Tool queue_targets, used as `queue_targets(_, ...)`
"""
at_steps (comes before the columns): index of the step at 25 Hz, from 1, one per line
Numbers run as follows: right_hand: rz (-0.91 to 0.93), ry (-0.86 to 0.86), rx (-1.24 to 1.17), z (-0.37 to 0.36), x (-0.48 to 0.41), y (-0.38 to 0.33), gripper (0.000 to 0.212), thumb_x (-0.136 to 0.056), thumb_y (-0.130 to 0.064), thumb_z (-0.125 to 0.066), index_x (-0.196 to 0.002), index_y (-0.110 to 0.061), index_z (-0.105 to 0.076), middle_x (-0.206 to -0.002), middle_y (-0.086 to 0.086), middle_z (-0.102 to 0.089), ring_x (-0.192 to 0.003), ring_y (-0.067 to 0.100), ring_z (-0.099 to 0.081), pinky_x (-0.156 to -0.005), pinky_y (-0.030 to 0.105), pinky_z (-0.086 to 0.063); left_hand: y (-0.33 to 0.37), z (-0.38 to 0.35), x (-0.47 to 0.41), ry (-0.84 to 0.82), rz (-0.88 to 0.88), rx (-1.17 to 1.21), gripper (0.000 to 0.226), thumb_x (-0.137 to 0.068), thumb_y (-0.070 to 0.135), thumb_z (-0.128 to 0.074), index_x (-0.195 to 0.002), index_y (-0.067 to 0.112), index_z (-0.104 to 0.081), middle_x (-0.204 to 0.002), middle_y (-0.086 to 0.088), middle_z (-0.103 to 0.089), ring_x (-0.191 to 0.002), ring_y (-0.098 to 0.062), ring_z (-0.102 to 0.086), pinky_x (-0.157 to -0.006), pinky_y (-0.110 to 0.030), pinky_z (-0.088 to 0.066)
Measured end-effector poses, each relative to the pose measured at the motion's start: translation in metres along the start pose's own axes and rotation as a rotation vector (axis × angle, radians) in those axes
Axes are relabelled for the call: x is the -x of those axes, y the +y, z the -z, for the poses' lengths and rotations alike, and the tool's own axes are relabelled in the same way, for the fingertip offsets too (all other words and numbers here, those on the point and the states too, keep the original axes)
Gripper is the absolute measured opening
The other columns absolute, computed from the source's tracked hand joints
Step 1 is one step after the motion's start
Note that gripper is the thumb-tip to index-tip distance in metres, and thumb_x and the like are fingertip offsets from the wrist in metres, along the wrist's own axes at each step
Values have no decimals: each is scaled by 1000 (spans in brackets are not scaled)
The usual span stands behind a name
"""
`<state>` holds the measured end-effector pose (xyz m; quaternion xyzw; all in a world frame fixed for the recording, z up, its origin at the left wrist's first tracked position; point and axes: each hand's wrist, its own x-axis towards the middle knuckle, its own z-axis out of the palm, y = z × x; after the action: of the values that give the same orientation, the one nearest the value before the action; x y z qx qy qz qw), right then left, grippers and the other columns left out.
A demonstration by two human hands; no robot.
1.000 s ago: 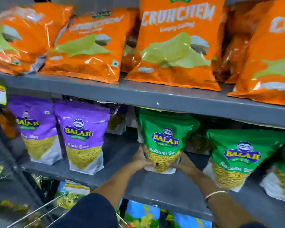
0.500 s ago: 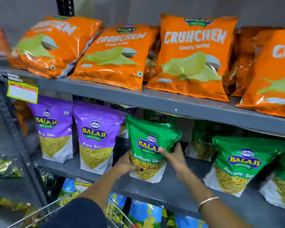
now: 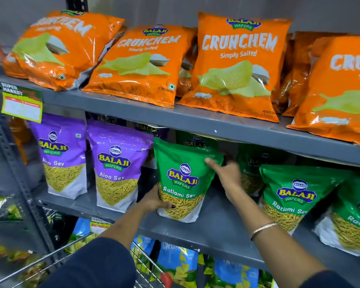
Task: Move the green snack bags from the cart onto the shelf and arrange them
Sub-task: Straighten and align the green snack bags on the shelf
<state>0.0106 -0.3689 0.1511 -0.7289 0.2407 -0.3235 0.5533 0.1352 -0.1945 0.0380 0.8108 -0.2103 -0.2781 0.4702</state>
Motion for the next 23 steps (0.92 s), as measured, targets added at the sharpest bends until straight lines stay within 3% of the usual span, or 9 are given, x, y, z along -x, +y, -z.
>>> queue_targets(4,-279,-449,111,-11,33,69,60,-67,-8,-79,-120,-7,-51,-126,13,-60,-105,20,-58,-89,28,-46,-16,-2,-9,-5,-2,-18,106,-49,17,-79,-141,14,-27,-139,-11,-51,-126,-27,-49,-109,-46,-39)
queue_targets(8,-249,-358,57,-27,42,108,56,-57,-15,-85,-101,-31,-53,-123,11,-63,-112,27,-59,-101,49,-46,-18,0,-3,24,4,-51,103,-50,21,-79,-140,15,-29,-137,-12,-52,-125,-29,-50,-106,-48,-42)
queue_targets(13,-257,-322,95,-32,45,114,67,-60,-18,-84,-118,-17,-51,-124,11,-63,-112,28,-59,-100,50,-46,-15,-1,7,20,7,-87,86,-71,6,-74,-142,15,-26,-137,-13,-52,-125,-30,-50,-104,-48,-44)
queue_targets(16,-244,-303,120,-34,45,114,64,-57,-24,-85,-112,-22,-54,-122,9,-65,-110,27,-61,-99,51,-48,-16,-1,6,21,-9,-63,87,-71,7,-74,-142,17,-25,-138,-13,-52,-125,-29,-50,-104,-49,-44)
queue_targets(18,-256,-309,140,-33,44,113,65,-56,-27,-85,-111,-25,-52,-122,7,-64,-111,26,-60,-99,50,-48,-17,1,7,13,3,-131,87,-72,9,-73,-142,16,-22,-137,-12,-52,-124,-30,-50,-96,-46,-50)
queue_targets(20,-265,-380,147,-29,43,117,76,-57,-25,-85,-120,-19,-44,-125,3,-59,-115,24,-56,-102,48,-45,-14,8,9,-35,97,-208,84,-73,12,-73,-140,13,-22,-132,-9,-50,-119,-31,-52,-69,-36,-55)
queue_targets(21,-271,-410,164,-26,44,117,84,-57,-26,-86,-126,-16,-38,-127,1,-53,-118,23,-52,-103,47,-44,-12,12,8,-84,188,-273,75,-74,14,-72,-134,10,-28,-125,-8,-51,-112,-29,-54,-63,-34,-55)
queue_targets(22,-274,-406,201,-19,42,123,92,-56,-28,-86,-130,-13,-33,-129,1,-48,-120,22,-49,-104,45,-43,-6,13,7,-174,300,-382,57,-76,16,-71,-123,6,-39,-114,-8,-54,-104,-27,-57,-70,-36,-57)
queue_targets(23,-295,-385,261,-10,41,130,91,-57,-29,-85,-130,-11,-33,-126,2,-47,-116,21,-49,-102,41,-43,2,12,11,-309,428,-501,37,-81,20,-66,-109,3,-49,-105,-9,-57,-103,-26,-58,-87,-39,-55)
